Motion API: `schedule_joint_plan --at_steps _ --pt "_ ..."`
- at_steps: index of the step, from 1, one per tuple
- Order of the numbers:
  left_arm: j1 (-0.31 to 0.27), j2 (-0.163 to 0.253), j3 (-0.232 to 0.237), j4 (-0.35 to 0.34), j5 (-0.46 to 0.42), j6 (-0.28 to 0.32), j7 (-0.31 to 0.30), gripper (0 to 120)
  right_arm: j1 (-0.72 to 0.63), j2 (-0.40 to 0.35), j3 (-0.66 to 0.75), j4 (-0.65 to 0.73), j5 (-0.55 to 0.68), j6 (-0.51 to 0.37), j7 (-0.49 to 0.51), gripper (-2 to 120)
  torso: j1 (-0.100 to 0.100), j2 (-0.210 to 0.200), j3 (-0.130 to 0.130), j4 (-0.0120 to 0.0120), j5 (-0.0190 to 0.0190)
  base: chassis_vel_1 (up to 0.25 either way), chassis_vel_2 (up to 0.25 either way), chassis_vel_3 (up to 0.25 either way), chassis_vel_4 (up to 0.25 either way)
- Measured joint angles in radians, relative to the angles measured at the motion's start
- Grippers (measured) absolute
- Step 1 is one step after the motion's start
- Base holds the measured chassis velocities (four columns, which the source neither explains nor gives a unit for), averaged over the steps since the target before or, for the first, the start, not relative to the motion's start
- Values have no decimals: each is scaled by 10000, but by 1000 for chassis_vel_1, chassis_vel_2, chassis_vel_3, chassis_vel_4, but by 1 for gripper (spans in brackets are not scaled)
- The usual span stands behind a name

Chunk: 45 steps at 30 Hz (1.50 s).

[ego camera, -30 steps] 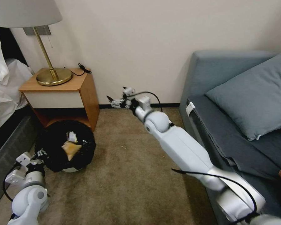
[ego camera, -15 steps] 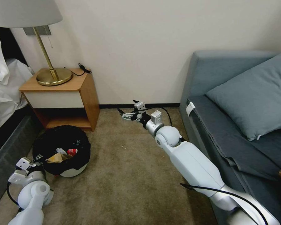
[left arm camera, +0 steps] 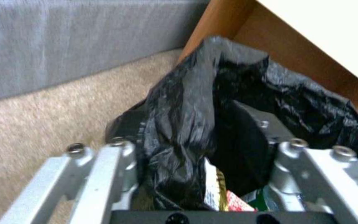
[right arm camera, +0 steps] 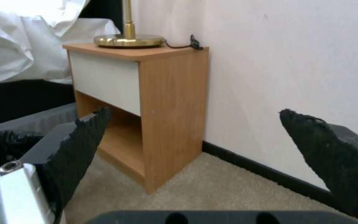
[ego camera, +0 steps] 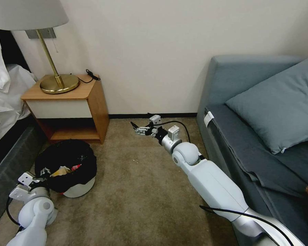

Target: Pick up the trash bin, then pick up the garbage on the floor and place it into the trash bin.

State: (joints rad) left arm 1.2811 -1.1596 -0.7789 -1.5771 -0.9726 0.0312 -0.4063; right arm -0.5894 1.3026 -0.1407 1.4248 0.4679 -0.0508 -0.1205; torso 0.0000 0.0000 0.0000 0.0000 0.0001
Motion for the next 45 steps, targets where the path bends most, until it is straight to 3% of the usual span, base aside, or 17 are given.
schedule_joint_plan --at_steps 1,7,12,16,21,23,24,25,27,28,31,32,34,38,45 --pt "134 82 -67 -146 15 199 -20 65 -14 6 5 0 13 13 110 100 0 0 0 -1 -1 0 0 0 0" --pt "576 174 -149 -440 386 493 -21 81 -55 8 41 11 64 29 394 100 0 0 0 0 -1 0 0 0 0" --pt "1312 181 -370 -947 1887 455 3 98 -130 -52 97 240 357 -346 1328 100 0 1 0 2 -1 0 0 0 0" --pt "1585 181 -482 -1261 2918 186 91 100 -242 -120 161 447 536 -681 1839 100 0 0 0 1 -1 0 0 0 0" --pt "1941 386 -384 -2000 5059 -440 649 100 -653 -318 436 975 1025 -1344 2892 100 0 0 0 3 0 0 0 0 0" --pt "1944 456 -299 -2135 5279 -460 696 100 -752 -374 505 1081 1131 -1478 3026 100 0 0 -1 2 0 0 0 0 0" --pt "1851 617 -17 -2382 5615 -422 736 100 -1028 -493 667 1340 1341 -1731 3272 100 0 0 -1 1 0 0 0 0 0" --pt "1851 617 -17 -2382 5615 -422 736 100 -1028 -493 667 1340 1341 -1731 3272 100 0 0 -1 1 0 0 0 0 0" --pt "1462 870 680 -2657 5875 -140 734 100 -1627 -648 998 1626 1575 -2004 3598 100 0 0 0 0 1 0 0 0 0" --pt "1462 870 680 -2657 5875 -140 734 100 -1627 -648 998 1626 1575 -2004 3598 100 0 0 0 0 1 0 0 0 0" --pt "641 1095 1851 -2747 5994 478 637 100 -2389 -737 1429 1837 1734 -2174 3761 100 0 0 -1 -3 1 0 0 0 0" --pt "641 1095 1851 -2747 5994 478 637 100 -2389 -737 1429 1837 1734 -2174 3761 100 0 0 -1 -3 1 0 0 0 0" --pt "45 1164 2338 -2540 5856 592 622 100 -2747 -742 1663 1903 1856 -2184 3770 100 0 0 0 -3 1 0 0 0 0" --pt "-497 1215 2662 -2270 5385 617 602 100 -3006 -774 1879 1841 1901 -2060 3624 100 0 1 0 -2 1 0 0 0 0" --pt "-638 1276 2860 -1977 5236 496 684 100 -3024 -644 1993 1446 1735 -1859 3341 100 0 0 0 2 0 0 0 0 0"
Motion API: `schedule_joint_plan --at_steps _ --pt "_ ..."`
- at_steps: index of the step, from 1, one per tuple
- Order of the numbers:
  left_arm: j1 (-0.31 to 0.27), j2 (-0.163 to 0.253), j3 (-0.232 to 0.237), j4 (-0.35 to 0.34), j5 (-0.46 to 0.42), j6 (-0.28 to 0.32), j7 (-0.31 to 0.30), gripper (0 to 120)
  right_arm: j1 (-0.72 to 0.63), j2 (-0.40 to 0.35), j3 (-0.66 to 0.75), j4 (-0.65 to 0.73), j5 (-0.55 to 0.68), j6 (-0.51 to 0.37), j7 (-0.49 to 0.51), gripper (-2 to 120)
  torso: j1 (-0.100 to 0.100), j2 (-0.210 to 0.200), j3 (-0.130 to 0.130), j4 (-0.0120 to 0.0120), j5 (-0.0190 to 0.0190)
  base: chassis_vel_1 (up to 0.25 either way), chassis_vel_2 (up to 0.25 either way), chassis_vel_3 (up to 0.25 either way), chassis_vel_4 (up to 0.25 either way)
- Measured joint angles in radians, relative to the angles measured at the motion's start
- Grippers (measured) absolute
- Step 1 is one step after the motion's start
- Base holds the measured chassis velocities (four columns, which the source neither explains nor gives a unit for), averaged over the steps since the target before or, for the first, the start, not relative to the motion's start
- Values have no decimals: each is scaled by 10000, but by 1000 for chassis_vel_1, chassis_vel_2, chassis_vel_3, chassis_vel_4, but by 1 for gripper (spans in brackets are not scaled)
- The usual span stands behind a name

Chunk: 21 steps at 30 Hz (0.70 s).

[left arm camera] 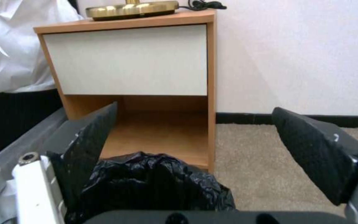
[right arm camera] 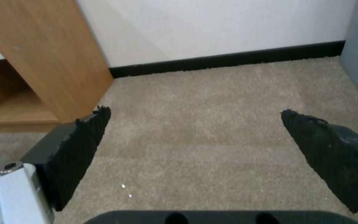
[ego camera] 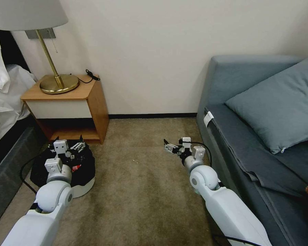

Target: Pick up the trash bin, then pick up the garbage on the floor and place it into the trash bin.

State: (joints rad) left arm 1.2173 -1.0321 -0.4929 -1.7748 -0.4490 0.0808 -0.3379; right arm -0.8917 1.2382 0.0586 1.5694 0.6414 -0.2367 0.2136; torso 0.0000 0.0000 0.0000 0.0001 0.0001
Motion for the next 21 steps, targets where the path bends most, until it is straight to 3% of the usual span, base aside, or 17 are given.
schedule_joint_plan --at_steps 21 --pt "28 -5 -31 14 -17 -30 7 100 55 21 -13 -41 -31 28 -30 100 0 0 0 0 -1 0 0 0 0"
